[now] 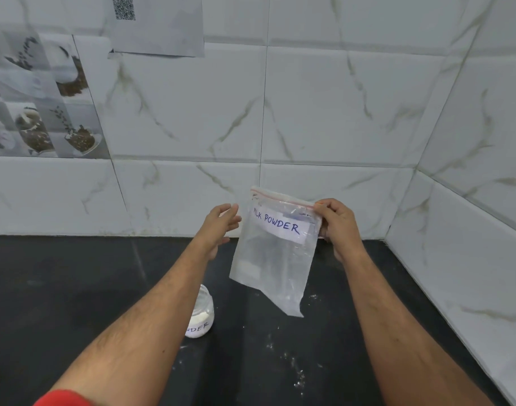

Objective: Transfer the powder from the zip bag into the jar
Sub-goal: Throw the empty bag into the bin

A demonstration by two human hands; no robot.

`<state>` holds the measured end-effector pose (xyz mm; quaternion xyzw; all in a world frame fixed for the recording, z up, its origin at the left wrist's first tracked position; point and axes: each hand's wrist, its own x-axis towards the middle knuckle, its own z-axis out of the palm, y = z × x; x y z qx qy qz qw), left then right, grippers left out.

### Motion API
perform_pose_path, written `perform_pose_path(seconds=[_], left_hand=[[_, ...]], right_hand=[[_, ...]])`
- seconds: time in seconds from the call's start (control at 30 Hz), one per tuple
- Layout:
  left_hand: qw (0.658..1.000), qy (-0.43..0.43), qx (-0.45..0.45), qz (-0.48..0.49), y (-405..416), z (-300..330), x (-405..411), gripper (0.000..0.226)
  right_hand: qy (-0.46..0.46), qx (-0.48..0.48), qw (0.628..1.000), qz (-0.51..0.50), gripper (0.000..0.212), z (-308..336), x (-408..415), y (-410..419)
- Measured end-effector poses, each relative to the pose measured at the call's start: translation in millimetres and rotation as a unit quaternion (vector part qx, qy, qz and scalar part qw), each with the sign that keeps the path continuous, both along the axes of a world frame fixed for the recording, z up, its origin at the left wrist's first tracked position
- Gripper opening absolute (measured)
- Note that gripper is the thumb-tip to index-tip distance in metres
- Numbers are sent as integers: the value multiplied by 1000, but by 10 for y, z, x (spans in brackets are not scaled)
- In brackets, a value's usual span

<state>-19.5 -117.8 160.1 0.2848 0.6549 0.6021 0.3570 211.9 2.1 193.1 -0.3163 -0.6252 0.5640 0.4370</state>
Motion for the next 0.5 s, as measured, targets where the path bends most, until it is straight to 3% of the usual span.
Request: perform_pose_path(seconds=[0.13,0.27,0.37,0.5], left_hand=[[1000,-5,20,14,126,-23,106,51],[998,-31,6,-49,246,-118,324,37],[995,-75,50,-50,321,-211,494,41],[985,-119,123,5,428,-171,663,30]], right_hand=[[-17,9,999,50,21,108,166,126],[-20,13,997,79,20,189,282,247],[-2,2,997,83,20,251,357,306],[-18,12,999,43,23,259,551,485]])
